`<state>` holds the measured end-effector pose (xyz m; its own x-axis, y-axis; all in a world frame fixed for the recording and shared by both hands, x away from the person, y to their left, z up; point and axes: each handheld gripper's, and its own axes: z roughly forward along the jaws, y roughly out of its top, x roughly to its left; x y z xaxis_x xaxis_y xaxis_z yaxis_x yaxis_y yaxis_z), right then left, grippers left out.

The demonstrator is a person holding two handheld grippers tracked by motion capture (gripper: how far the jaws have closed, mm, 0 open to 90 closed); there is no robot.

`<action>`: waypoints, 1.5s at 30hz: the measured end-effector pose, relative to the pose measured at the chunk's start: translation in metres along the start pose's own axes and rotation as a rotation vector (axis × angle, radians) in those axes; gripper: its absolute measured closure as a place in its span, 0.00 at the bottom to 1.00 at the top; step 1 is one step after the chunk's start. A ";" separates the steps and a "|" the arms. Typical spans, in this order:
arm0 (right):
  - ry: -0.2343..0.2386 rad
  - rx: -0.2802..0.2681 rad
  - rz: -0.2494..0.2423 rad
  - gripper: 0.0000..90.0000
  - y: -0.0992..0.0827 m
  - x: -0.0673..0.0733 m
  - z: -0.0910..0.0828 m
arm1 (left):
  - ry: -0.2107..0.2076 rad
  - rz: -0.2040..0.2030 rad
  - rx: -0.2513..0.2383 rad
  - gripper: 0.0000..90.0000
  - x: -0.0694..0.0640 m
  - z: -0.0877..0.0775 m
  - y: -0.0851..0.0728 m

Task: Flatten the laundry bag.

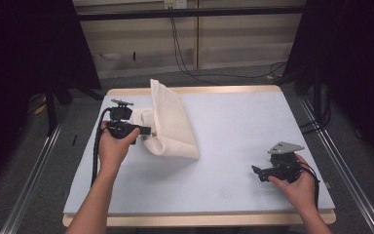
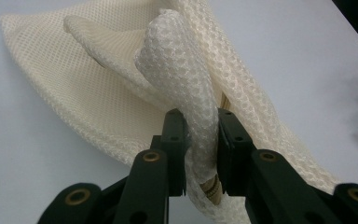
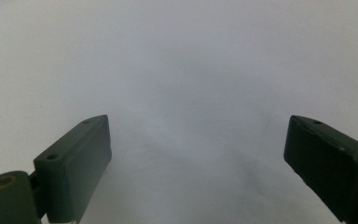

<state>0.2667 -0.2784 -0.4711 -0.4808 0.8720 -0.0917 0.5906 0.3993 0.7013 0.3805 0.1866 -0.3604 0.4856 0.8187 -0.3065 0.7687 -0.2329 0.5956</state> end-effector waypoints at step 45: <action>0.006 0.021 -0.031 0.08 -0.001 0.002 0.003 | 0.046 -0.045 0.067 0.85 0.023 -0.006 -0.008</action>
<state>0.2673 -0.2755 -0.4740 -0.5030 0.8574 -0.1089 0.5889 0.4322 0.6829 0.3828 0.2107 -0.3677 0.4318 0.8518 -0.2965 0.8161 -0.2290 0.5306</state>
